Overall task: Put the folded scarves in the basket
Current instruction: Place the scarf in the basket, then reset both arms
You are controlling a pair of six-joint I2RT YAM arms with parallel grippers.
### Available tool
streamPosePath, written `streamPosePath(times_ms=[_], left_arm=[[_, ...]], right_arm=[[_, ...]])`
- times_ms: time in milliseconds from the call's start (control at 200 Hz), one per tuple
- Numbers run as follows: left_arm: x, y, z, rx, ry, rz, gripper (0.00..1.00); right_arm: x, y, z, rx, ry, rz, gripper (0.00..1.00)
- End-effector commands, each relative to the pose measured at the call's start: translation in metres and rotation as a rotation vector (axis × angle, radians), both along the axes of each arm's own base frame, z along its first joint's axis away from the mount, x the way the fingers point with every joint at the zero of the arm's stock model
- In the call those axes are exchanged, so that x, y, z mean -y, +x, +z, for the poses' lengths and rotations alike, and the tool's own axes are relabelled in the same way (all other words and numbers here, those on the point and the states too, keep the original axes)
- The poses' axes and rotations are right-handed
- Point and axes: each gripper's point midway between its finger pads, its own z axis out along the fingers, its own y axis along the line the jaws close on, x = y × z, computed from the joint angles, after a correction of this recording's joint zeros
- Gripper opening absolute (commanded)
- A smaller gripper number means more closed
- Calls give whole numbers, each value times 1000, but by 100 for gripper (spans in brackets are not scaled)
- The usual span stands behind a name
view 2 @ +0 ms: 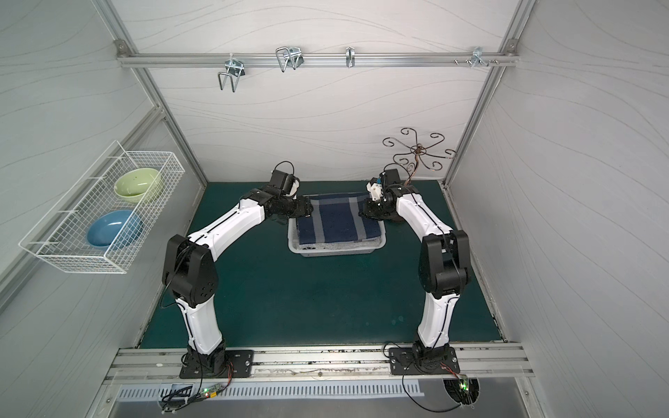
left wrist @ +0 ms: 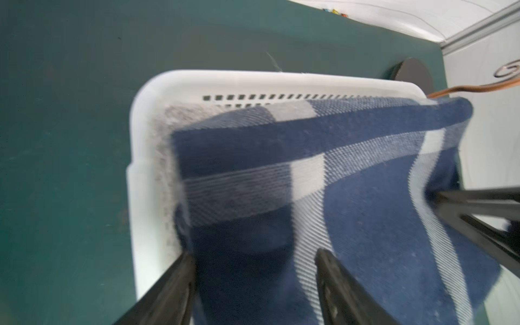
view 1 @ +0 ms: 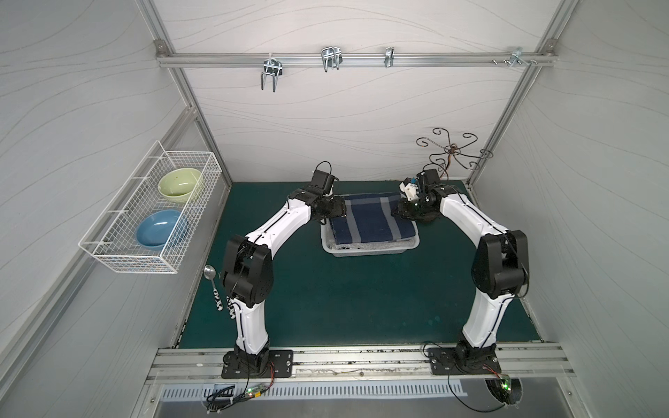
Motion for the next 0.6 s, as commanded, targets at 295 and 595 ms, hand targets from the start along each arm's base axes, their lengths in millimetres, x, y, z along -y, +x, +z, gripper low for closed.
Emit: streamPosePath(times_ms=[295, 595], left_arm=[[-75, -71, 73, 223, 104, 114, 77], [-153, -132, 21, 347, 353, 213, 99]], right_arm=[[54, -79, 76, 162, -8, -107, 99], [104, -113, 37, 289, -52, -234, 99]])
